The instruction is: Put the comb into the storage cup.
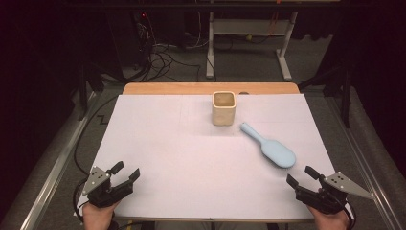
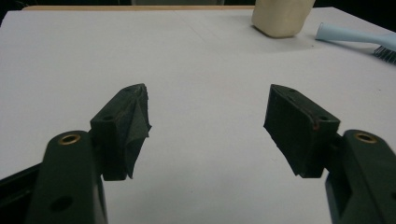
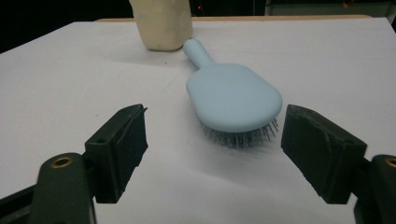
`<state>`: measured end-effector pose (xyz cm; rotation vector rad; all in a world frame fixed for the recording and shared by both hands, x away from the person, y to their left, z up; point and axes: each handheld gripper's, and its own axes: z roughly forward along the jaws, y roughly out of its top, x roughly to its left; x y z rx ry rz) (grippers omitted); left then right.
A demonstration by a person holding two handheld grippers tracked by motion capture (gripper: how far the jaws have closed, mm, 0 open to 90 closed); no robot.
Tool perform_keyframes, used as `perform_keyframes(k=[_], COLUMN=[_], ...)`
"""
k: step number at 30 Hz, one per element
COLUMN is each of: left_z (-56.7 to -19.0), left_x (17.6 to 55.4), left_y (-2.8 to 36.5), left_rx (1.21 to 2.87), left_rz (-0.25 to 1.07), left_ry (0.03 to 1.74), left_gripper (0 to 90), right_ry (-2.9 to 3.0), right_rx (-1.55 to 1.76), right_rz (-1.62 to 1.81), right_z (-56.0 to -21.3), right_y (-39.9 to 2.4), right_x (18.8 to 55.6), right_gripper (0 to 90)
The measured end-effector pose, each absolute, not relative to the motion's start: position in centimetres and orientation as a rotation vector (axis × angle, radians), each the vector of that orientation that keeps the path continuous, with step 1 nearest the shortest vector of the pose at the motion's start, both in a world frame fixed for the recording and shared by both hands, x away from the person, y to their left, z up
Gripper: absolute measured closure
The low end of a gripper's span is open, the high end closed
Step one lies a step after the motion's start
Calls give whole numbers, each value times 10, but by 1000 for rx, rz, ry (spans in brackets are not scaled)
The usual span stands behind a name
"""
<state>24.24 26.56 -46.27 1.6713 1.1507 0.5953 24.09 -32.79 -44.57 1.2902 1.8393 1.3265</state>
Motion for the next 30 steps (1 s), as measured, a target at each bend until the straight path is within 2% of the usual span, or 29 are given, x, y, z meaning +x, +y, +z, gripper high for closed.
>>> perform_keyframes(k=[30], left_z=[-463], left_x=[244], left_y=[266], left_rx=[1668], left_rz=[594], left_ry=[1151], left_gripper=[316], right_ry=[1842], right_rx=[1177], right_rz=[1398], right_z=[-425], right_y=[-292], right_x=[283], right_gripper=[256])
